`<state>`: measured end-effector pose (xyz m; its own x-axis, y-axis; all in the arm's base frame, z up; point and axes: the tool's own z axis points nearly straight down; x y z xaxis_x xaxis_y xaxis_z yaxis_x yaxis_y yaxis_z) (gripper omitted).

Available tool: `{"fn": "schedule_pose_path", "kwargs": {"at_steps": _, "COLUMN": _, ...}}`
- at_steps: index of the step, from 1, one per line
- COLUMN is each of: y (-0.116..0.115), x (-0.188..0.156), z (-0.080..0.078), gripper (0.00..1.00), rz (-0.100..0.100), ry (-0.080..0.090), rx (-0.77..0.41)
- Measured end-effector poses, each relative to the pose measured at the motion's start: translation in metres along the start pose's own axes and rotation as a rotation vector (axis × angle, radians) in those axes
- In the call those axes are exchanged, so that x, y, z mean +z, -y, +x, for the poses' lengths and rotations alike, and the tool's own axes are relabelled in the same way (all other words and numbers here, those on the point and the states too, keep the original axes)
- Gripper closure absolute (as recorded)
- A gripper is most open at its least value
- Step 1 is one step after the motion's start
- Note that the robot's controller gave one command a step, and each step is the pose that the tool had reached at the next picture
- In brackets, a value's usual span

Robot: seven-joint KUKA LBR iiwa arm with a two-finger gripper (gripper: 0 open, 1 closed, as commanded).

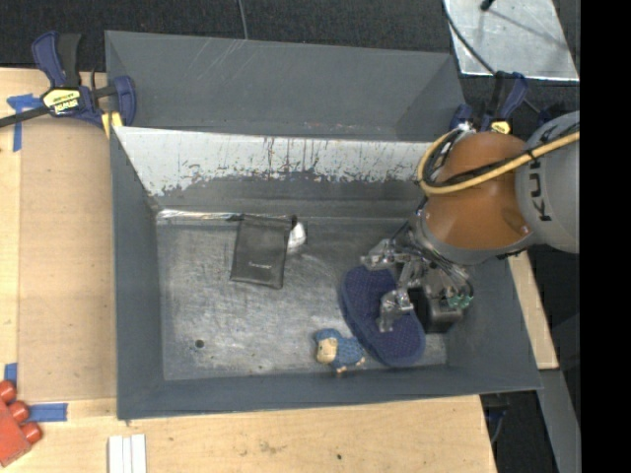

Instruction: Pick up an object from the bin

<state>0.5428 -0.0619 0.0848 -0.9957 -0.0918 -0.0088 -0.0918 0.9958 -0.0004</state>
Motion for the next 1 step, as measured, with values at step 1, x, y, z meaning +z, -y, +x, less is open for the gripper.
{"fn": "schedule_pose_path", "kwargs": {"at_steps": 1, "y": 0.0156, "x": -0.1467, "z": -0.0071, "gripper": 1.00, "rz": 0.003, "ry": 0.003, "rx": -0.190}}
